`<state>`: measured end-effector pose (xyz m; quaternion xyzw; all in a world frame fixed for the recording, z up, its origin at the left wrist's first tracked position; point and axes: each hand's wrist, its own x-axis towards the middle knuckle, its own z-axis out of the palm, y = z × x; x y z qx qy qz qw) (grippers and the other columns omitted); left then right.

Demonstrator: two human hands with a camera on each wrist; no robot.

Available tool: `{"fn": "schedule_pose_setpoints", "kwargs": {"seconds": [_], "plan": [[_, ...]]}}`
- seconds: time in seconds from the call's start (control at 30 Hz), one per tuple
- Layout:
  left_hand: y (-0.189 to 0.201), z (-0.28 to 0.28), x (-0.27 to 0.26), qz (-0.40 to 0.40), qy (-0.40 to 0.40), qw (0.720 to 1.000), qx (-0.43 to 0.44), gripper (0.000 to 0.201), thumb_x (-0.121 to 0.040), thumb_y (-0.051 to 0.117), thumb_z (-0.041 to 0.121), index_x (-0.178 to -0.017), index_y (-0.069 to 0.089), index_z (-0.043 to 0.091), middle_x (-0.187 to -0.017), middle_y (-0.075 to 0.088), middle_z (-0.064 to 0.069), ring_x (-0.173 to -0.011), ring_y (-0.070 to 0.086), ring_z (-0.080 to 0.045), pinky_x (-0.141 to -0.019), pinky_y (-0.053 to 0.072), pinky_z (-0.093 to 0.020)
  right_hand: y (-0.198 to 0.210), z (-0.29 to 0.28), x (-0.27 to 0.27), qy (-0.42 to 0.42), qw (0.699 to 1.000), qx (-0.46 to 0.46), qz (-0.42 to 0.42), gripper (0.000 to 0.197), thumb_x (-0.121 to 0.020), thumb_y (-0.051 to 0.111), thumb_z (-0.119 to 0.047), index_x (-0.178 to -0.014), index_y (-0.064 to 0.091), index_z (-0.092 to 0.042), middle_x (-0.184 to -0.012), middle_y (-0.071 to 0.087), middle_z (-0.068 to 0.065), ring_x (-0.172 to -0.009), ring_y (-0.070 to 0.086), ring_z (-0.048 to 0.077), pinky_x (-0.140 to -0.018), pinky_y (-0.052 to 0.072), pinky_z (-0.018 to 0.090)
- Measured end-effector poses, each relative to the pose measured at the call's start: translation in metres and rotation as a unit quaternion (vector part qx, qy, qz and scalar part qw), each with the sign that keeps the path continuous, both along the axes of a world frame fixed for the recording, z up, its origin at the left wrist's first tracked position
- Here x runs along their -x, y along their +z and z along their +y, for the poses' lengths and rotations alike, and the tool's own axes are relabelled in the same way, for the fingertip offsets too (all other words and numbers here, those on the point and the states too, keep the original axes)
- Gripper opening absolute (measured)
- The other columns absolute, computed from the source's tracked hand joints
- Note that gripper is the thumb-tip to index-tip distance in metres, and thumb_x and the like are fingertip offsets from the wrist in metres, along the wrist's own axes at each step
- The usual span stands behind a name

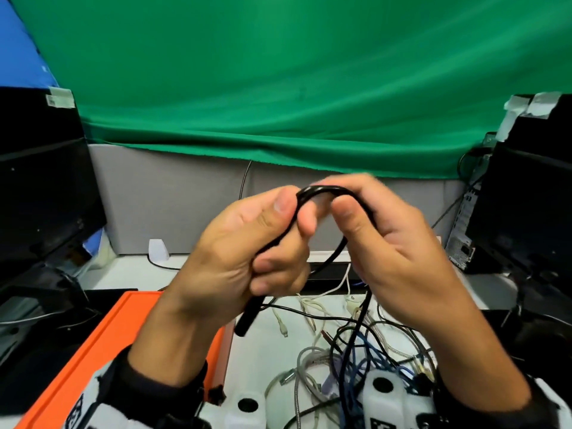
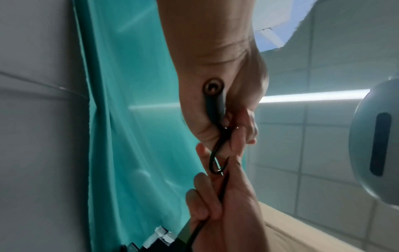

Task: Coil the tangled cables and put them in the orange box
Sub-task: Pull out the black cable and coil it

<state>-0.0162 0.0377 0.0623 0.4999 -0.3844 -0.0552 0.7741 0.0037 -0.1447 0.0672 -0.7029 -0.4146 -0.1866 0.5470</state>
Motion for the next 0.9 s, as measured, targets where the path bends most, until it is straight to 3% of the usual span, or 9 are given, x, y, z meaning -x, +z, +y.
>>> {"fn": "schedule_pose_setpoints", "kwargs": {"seconds": [0.1, 0.3, 0.4, 0.5, 0.53, 0.63, 0.77, 0.83, 0.9], "plan": [[0.002, 0.003, 0.001, 0.015, -0.087, 0.996, 0.002, 0.021, -0.104, 0.046, 0.022, -0.102, 0.056, 0.003, -0.063, 0.055, 0.003, -0.049, 0.056, -0.011, -0.059, 0.051, -0.029, -0.002, 0.003, 0.005, -0.008, 0.999, 0.031, 0.008, 0.030, -0.105, 0.042, -0.040, -0.086, 0.057, -0.023, -0.063, 0.048, -0.008, -0.056, 0.040, 0.004, -0.054, 0.034, 0.023], [0.005, 0.012, -0.001, 0.095, -0.078, 0.990, -0.074, 0.037, -0.100, 0.050, 0.039, -0.090, 0.065, 0.007, -0.053, 0.026, 0.008, -0.037, 0.022, -0.009, -0.046, 0.044, -0.024, -0.001, -0.005, 0.007, 0.017, 0.996, 0.083, 0.032, 0.046, -0.103, 0.041, -0.052, -0.073, 0.054, -0.019, -0.061, 0.043, -0.011, -0.055, 0.040, 0.002, -0.054, 0.030, 0.011], [0.004, -0.005, 0.002, 0.129, -0.086, 0.988, -0.009, 0.032, -0.103, 0.048, 0.036, -0.083, 0.059, 0.014, -0.051, 0.028, 0.009, -0.036, 0.032, -0.008, -0.050, 0.052, -0.026, -0.005, 0.000, -0.001, 0.021, 0.997, 0.041, 0.055, 0.048, -0.100, 0.041, -0.054, -0.072, 0.047, -0.016, -0.061, 0.043, -0.008, -0.055, 0.038, 0.004, -0.054, 0.032, 0.016], [0.001, -0.028, 0.008, 0.151, -0.086, 0.979, 0.106, 0.031, -0.102, 0.043, 0.031, -0.088, 0.061, 0.009, -0.045, 0.042, 0.008, -0.045, 0.049, -0.009, -0.064, 0.059, -0.032, -0.006, 0.003, -0.009, 0.026, 0.995, -0.040, 0.091, 0.051, -0.100, 0.046, -0.055, -0.077, 0.052, -0.010, -0.060, 0.048, 0.009, -0.055, 0.044, 0.033, -0.054, 0.033, 0.030], [0.001, -0.031, 0.009, 0.156, -0.112, 0.973, 0.130, 0.033, -0.104, 0.041, 0.029, -0.094, 0.063, 0.006, -0.047, 0.044, 0.006, -0.045, 0.049, -0.010, -0.065, 0.060, -0.032, -0.006, 0.003, -0.009, 0.008, 0.995, -0.051, 0.086, 0.050, -0.100, 0.047, -0.053, -0.080, 0.056, -0.008, -0.059, 0.049, 0.010, -0.054, 0.045, 0.031, -0.054, 0.033, 0.028], [0.010, -0.023, 0.018, 0.158, -0.144, 0.968, 0.134, 0.045, -0.110, 0.030, 0.023, -0.133, 0.051, -0.009, -0.058, 0.034, 0.000, -0.045, 0.038, -0.013, -0.066, 0.060, -0.033, 0.000, 0.001, -0.005, -0.024, 0.994, -0.088, 0.056, 0.036, -0.101, 0.050, -0.045, -0.086, 0.073, -0.023, -0.061, 0.052, -0.009, -0.054, 0.042, 0.005, -0.053, 0.032, 0.017], [0.007, -0.010, 0.021, 0.107, -0.087, 0.976, 0.166, 0.055, -0.112, 0.026, 0.022, -0.145, 0.016, -0.020, -0.067, 0.046, 0.002, -0.058, 0.058, -0.010, -0.086, 0.058, -0.027, -0.003, 0.000, -0.012, -0.049, 0.996, -0.033, 0.066, 0.021, -0.105, 0.048, -0.038, -0.105, 0.069, -0.035, -0.058, 0.044, -0.012, -0.046, 0.041, 0.011, -0.045, 0.041, 0.033], [0.016, 0.006, 0.023, 0.114, -0.008, 0.974, 0.194, 0.052, -0.112, 0.020, 0.020, -0.153, 0.005, -0.009, -0.076, 0.048, -0.010, -0.083, 0.070, -0.028, -0.106, 0.048, -0.045, -0.011, 0.005, -0.014, -0.057, 0.993, 0.070, 0.081, 0.020, -0.106, 0.048, -0.036, -0.115, 0.062, -0.047, -0.058, 0.044, -0.009, -0.048, 0.043, 0.016, -0.045, 0.050, 0.048], [0.022, 0.014, 0.020, 0.096, 0.075, 0.970, 0.212, 0.044, -0.111, 0.020, 0.012, -0.152, 0.009, -0.003, -0.089, 0.060, -0.020, -0.102, 0.069, -0.038, -0.108, 0.044, -0.056, -0.017, 0.013, -0.011, -0.041, 0.976, 0.182, 0.110, 0.030, -0.106, 0.046, -0.036, -0.126, 0.052, -0.058, -0.058, 0.047, -0.011, -0.053, 0.047, 0.020, -0.053, 0.056, 0.054]]}}
